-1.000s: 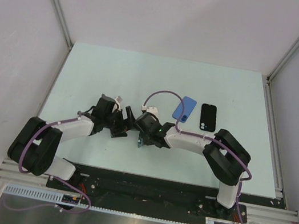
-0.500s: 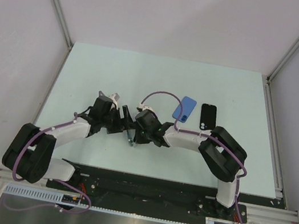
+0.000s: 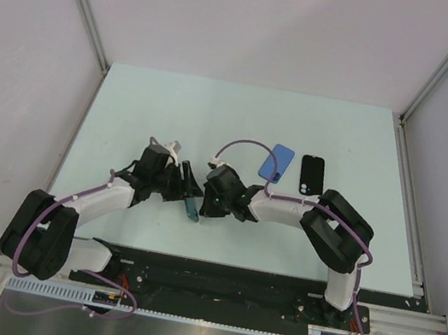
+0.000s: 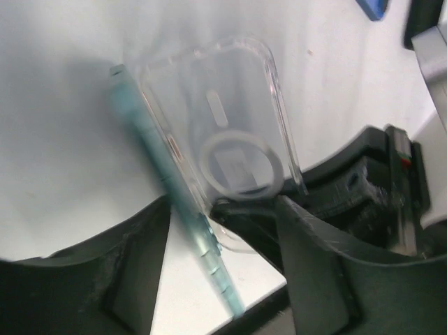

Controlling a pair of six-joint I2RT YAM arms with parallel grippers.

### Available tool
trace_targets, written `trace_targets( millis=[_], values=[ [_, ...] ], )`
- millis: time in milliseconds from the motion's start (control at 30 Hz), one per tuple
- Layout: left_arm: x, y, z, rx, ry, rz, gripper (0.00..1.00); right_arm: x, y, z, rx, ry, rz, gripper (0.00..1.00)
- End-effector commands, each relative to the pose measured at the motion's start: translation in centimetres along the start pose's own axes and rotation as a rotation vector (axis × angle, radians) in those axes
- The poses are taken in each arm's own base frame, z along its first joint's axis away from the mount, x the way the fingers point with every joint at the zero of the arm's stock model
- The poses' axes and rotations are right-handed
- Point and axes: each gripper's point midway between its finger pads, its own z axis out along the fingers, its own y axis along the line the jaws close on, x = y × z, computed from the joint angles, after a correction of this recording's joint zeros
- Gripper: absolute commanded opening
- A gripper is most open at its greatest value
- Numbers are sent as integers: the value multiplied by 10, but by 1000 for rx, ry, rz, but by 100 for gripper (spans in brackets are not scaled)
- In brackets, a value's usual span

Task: Take the phone out of the phone case
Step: Remove the phone case from the phone, then place the phone case at the center of the board.

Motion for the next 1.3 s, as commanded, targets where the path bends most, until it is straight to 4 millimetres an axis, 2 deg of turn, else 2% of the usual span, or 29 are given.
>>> trace_targets(
  millis=[0, 33, 67, 133, 167, 233, 300, 400, 567, 667, 700, 733, 767, 800, 833, 867, 900, 933, 967, 1000, 1033, 1100, 1133, 1167, 1200, 1233, 1267],
  values=[
    [0, -39, -10, 136, 21, 39, 58, -12, -39, -14, 45, -27, 98, 0],
    [-1, -39, -10, 132, 18, 37, 51, -15, -43, -17, 42, -34, 107, 0],
    [-3, -40, -9, 129, 16, 31, 39, -18, -46, -20, 37, -40, 114, 0],
    [-4, -39, -7, 121, 18, 26, 27, -28, -54, -28, 40, -61, 131, 0],
    [-5, -38, -6, 114, 16, 24, 17, -31, -55, -30, 38, -67, 124, 0],
    [-6, -37, -2, 101, 25, 14, 4, -36, -55, -35, 32, -80, 121, 0],
    [-6, -37, 0, 100, 33, 8, 0, -38, -51, -36, 18, -83, 118, 0],
    [-11, -42, 0, 107, 26, 5, 0, -39, -54, -37, 23, -85, 123, 0],
    [-42, -54, -8, 108, -41, 12, 0, -51, -60, -44, 15, -109, 138, 0],
    [-72, -55, -15, 115, -99, -25, 0, -60, -66, -51, 1, -129, 152, 0],
    [-87, -48, -15, 104, -125, -56, 0, -65, -71, -51, -6, -135, 162, 0],
    [-100, -54, -18, 131, -145, -81, 0, -71, -69, -51, -31, -148, 166, 0],
    [-115, -61, -19, 170, -174, -85, 0, -74, -59, -48, -110, -138, 169, 0],
    [-126, -52, -14, 164, -178, -119, 0, -82, -61, -47, -146, -149, 193, 0],
    [-142, -61, -16, 195, -193, -117, 0, -97, -52, -46, -215, -191, 211, 0],
    [-150, -59, -14, 193, -199, -121, 0, -99, -45, -45, -276, -178, 226, 0],
    [-159, -46, -5, 170, -195, -145, 0, -101, -48, -37, -300, -176, 249, 0],
    [-173, -47, -5, 177, -211, -143, 0, -118, -43, -38, -353, -232, 247, 1],
    [-177, -44, -1, 181, -200, -156, 0, -122, -38, -37, -395, -230, 279, 3],
    [-190, -39, -2, 195, -219, -162, 0, -121, -43, -24, -399, -222, 298, 7],
    [-194, -31, 8, 197, -202, -188, 0, -140, -38, -25, -431, -252, 297, 18],
    [-202, -21, 13, 211, -205, -208, 0, -145, -43, -12, -415, -228, 305, 32],
    [-202, -14, 18, 203, -201, -218, 0, -142, -55, 0, -369, -199, 327, 41],
    [-206, -10, 20, 203, -211, -217, 0, -155, -52, 0, -366, -213, 318, 45],
    [-209, -4, 21, 195, -219, -225, 0, -160, -54, 2, -347, -217, 304, 48],
    [-210, 0, 22, 193, -218, -229, 0, -156, -59, 4, -308, -189, 311, 54],
    [-211, 5, 26, 188, -218, -238, 0, -172, -61, 1, -275, -225, 297, 56]
  ],
)
